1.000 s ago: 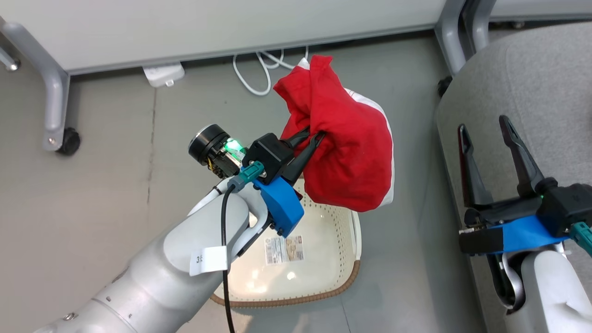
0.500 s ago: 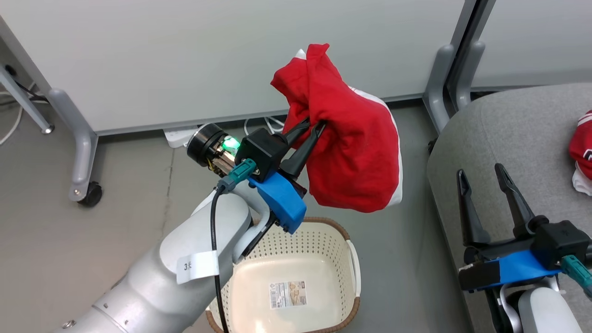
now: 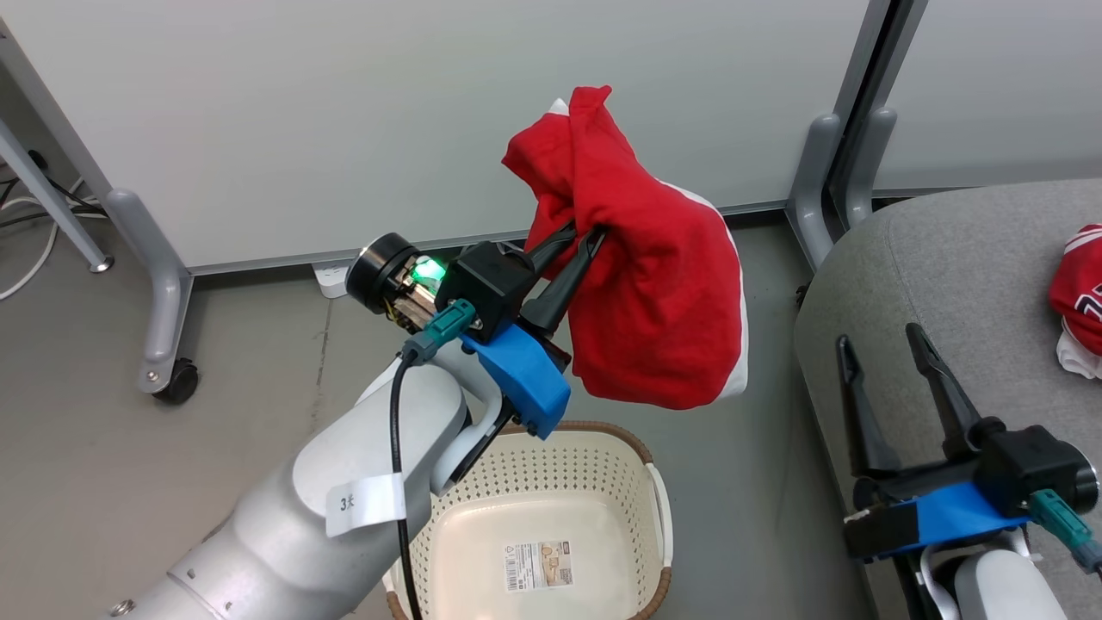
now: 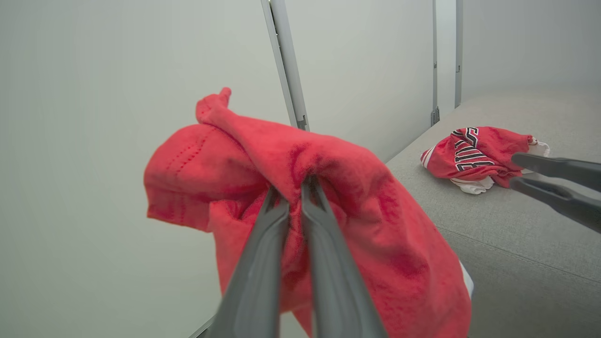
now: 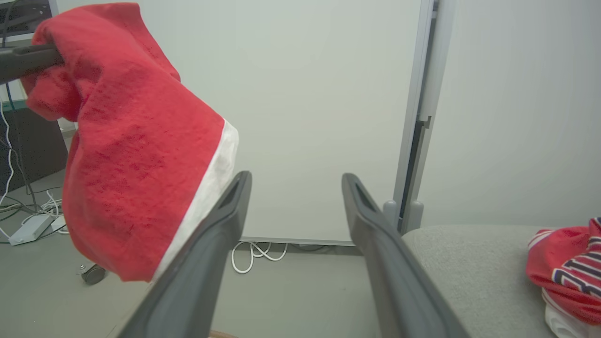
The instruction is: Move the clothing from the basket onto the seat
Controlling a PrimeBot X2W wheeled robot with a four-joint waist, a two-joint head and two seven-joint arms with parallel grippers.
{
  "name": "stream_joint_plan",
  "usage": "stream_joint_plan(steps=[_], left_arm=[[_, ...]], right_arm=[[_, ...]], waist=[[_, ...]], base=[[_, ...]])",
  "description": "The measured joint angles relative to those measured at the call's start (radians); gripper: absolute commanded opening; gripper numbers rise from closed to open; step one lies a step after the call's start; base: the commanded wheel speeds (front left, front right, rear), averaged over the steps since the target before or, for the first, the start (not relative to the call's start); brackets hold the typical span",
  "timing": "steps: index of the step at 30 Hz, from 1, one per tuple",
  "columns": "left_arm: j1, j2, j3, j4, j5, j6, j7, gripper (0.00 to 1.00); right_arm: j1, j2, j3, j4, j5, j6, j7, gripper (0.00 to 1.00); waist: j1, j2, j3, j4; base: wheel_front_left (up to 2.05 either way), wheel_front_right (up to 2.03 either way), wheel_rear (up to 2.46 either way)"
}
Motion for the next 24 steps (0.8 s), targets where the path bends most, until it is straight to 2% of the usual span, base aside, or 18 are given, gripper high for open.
stream_joint_plan(steps=[6,15,24], left_arm=[[0.001,0.003,-0.004,-0.01,-0.001,0.006,0.001,0.0],[0.001,-0.002,-0.013,-0.016,-0.001,0.008,0.001,0.0],[-0.009,-0.019,-0.031,-0.02,0.004,0.008,0.001,0.0]], right_arm=[[-0.029,-0.021,0.072,-0.007,-0.003,0.0,0.0,1.0],[-0.144,-0.072,0.248,-0.006,-0.006,0.0,0.0,1.0],[-0.294,-0.113,0.377,0.109,-0.018,0.0,0.0,1.0]], waist=[[0.0001,0.0,0.004,0.0],[0.0001,0.0,0.016,0.006],[0.0002,0.0,0.042,0.02]], base=[[0.0,0.0,0.0],[0.0,0.0,0.0],[0.0,0.0,0.0]])
